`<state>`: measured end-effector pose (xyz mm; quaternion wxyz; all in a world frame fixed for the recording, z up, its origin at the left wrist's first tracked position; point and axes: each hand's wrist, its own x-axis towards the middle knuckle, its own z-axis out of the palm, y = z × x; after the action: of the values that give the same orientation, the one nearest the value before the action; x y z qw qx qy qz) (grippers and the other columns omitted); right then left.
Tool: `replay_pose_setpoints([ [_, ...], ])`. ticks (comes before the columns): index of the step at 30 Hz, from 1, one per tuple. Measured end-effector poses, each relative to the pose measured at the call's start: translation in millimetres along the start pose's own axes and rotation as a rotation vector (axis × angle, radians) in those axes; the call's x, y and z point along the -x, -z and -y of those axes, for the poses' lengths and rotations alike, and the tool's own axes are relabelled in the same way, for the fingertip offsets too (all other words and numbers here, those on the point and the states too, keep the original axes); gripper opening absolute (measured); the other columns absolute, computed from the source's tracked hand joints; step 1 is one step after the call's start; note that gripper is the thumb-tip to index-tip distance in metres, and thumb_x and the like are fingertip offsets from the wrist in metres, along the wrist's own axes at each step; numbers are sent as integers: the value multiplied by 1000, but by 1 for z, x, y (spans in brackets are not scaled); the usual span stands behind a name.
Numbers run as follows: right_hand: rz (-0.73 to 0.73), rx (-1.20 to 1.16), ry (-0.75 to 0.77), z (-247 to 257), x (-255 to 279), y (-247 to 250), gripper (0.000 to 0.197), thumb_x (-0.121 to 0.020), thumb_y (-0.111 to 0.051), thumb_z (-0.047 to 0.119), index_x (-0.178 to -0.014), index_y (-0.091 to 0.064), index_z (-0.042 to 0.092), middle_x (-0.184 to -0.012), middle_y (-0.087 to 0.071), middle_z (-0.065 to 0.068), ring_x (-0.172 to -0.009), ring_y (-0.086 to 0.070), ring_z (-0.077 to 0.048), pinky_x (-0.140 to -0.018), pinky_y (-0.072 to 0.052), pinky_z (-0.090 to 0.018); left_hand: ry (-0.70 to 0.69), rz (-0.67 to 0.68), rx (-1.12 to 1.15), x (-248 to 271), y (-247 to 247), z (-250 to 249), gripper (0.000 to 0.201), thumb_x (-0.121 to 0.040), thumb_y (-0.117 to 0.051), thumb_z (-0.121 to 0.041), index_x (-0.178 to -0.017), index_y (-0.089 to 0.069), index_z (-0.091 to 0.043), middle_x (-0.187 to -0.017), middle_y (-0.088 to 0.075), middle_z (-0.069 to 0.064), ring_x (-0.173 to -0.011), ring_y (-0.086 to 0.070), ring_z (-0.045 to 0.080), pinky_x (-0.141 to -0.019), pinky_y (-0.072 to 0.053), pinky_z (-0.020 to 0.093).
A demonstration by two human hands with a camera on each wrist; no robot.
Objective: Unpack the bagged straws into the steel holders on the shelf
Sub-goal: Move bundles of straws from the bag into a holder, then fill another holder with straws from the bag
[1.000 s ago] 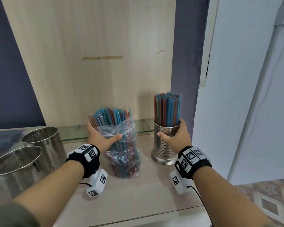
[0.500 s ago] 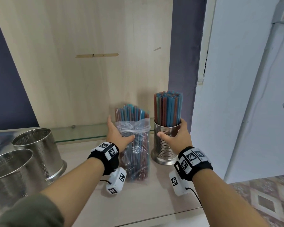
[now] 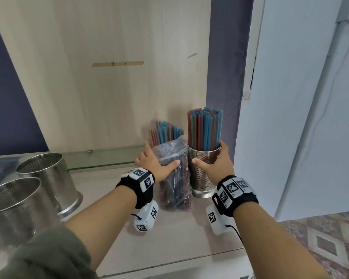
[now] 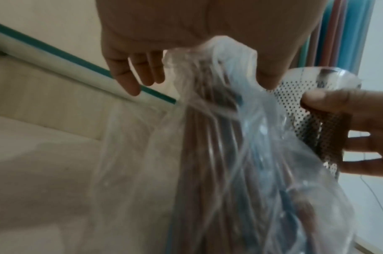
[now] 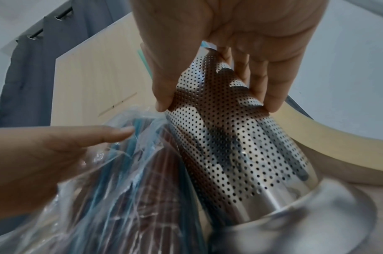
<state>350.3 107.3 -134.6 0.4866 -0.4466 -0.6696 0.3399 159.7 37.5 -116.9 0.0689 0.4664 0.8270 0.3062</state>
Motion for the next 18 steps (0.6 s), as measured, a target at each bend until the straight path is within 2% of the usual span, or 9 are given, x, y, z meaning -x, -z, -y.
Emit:
replay_pose_setpoints([
  [2,4,11,-12,2,1,0,96,-69,-88,33,-145,-30,23,-136,-51,-3,-116,-56,-16,-99,-43,-27,-22,2,-43,8,16,5,132,-68,-54,-85,-153,12,-9,-159,-16,19,-144,-19,38,-117,-17,48],
  [5,7,65,-51,10,5,1,96,-73,-85,32,-148,-27,20,-141,-48,-8,-120,-53,-21,-102,-40,-29,-66,-59,-59,29,48,14,118,-75,-53,-80,-155,4,-14,-161,-8,16,-146,-10,39,-117,-16,53],
  [8,-85,294,-202,33,21,-5,104,-78,-77,39,-155,-10,19,-148,-35,-20,-133,-39,-38,-108,-36,-48,-129,-183,-87,48,82,33,106,-76,-56,-74,-153,-11,-17,-155,-20,14,-142,-19,34,-114,-23,52],
  [9,-162,349,-200,44,29,-9,101,-79,-74,40,-154,-11,18,-146,-35,-22,-132,-37,-41,-106,-36,-53,-146,-222,-90,53,92,41,101,-77,-58,-72,-152,-16,-18,-152,-24,13,-140,-22,33,-113,-23,51],
  [11,-268,362,-24,64,48,-20,86,-80,-69,39,-149,-23,14,-139,-41,-21,-126,-40,-41,-100,-38,-52,-144,-295,-112,64,111,58,90,-78,-59,-67,-148,-26,-21,-146,-31,11,-136,-27,32,-110,-26,50],
  [13,-150,366,198,79,60,-35,71,-82,-67,37,-142,-35,13,-132,-47,-19,-119,-44,-38,-97,-38,-46,-123,-378,-161,76,129,72,81,-80,-59,-66,-144,-36,-22,-142,-36,10,-133,-29,32,-108,-27,49],
  [15,85,437,320,87,67,-52,63,-84,-67,38,-137,-43,15,-134,-46,-16,-123,-42,-35,-101,-37,-45,-56,-438,-193,89,146,86,73,-81,-62,-62,-139,-42,-24,-141,-37,9,-133,-28,32,-108,-26,51],
  [18,260,675,391,87,62,-71,76,-81,-70,44,-144,-36,21,-153,-26,-17,-140,-24,-35,-109,-31,-52,71,-498,-243,105,166,114,71,-79,-66,-60,-136,-45,-24,-144,-34,10,-133,-27,35,-107,-25,53],
])
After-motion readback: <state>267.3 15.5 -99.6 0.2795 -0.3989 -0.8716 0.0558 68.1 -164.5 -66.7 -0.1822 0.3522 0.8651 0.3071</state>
